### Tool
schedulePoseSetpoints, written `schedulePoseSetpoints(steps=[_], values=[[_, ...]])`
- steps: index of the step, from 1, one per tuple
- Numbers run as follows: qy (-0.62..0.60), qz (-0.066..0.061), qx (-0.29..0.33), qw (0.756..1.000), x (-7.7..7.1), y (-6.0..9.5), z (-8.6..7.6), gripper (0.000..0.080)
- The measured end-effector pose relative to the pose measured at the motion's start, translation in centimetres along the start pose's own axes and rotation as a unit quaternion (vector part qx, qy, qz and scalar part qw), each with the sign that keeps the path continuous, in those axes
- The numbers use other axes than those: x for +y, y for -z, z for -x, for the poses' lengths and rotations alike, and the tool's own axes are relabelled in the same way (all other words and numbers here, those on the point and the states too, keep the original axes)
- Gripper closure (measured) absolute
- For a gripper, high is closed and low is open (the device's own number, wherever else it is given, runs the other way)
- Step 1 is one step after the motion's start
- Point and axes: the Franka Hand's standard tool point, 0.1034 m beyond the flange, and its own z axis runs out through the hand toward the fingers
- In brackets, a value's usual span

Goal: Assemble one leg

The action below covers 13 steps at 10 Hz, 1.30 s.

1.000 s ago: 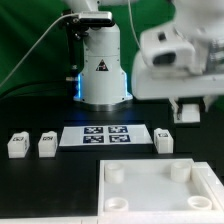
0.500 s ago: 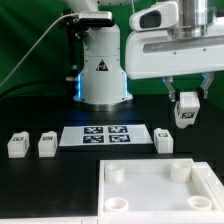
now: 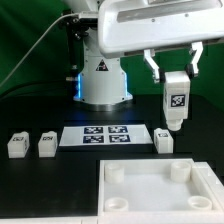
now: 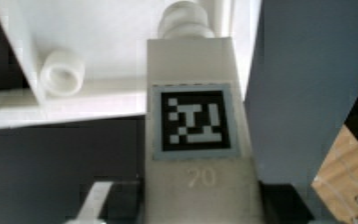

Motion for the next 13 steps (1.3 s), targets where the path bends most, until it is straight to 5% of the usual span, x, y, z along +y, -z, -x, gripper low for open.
schedulePoseSetpoints(steps=[5, 7, 8, 9, 13], values=[[0.007, -0.001, 0.006, 1.0, -0.1, -0.7, 1.4, 0.0508], [0.026, -0.008, 0.04, 0.999, -1.5, -3.8, 2.0, 0.0508], [0.028, -0.009, 0.057, 0.998, -1.5, -4.0, -0.2, 0.0508], [0.032, -0.01, 0.064, 0.997, -1.6, -4.4, -0.8, 0.0508], [0.031, -0.007, 0.059, 0.998, -1.3, -6.2, -0.9, 0.0508]])
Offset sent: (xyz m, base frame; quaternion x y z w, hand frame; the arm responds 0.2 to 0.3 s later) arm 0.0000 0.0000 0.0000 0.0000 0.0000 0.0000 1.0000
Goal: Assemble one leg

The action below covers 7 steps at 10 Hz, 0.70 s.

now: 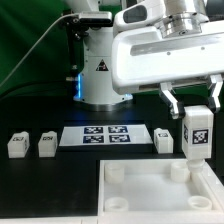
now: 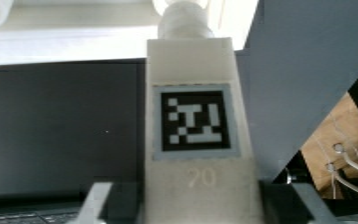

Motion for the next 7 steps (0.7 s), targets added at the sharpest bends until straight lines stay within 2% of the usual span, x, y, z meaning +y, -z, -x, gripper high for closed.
schedulePoseSetpoints(steps=[4, 7], values=[[-0.001, 0.0, -0.002, 1.0, 0.0, -1.8, -0.2, 0.0508], [-0.003, 0.001, -0.013, 1.0, 0.0, -3.5, 1.2, 0.0508]])
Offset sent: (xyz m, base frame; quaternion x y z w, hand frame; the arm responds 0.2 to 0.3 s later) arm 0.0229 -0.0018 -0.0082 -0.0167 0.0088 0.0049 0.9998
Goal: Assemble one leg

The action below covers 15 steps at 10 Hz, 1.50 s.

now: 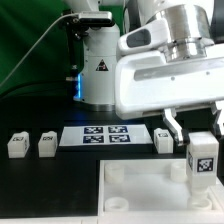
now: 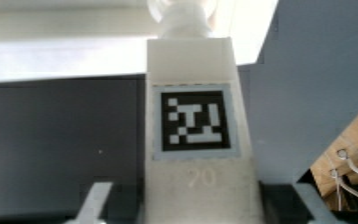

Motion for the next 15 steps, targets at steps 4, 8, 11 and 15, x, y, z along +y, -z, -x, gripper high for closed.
schedulePoseSetpoints(steps=[4, 8, 11, 15], values=[[-0.002, 0.002, -0.005, 1.0, 0.2, -1.0, 1.2, 0.0508], [-0.024, 0.009, 0.018, 1.0, -0.1, -1.1, 1.5, 0.0508], [-0.036, 0.024, -0.004, 0.999, -0.2, -1.4, 2.3, 0.0441], [-0.037, 0.025, -0.004, 0.999, -0.1, -1.4, 2.3, 0.0155]])
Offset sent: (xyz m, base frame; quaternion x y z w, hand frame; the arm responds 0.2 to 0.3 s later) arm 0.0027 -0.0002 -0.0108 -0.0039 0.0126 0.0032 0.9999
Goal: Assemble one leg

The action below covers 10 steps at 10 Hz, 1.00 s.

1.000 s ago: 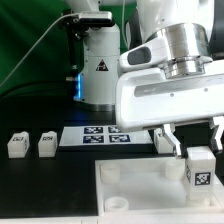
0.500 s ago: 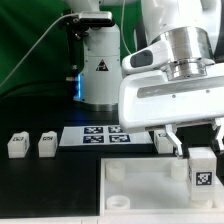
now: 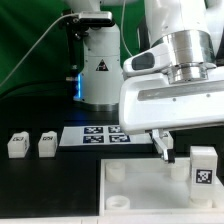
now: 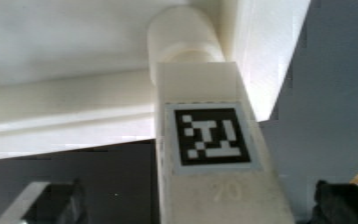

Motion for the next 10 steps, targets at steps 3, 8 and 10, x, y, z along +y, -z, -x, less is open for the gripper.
schedulePoseSetpoints(steps=[3, 8, 10], values=[[0.0, 0.0, 0.0, 1.0, 0.0, 0.0, 0.0, 0.0151], [0.0, 0.0, 0.0, 1.0, 0.0, -0.01, 0.01, 0.015], [-0.012, -0.007, -0.058, 0.998, -0.78, -0.01, 0.24, 0.015]])
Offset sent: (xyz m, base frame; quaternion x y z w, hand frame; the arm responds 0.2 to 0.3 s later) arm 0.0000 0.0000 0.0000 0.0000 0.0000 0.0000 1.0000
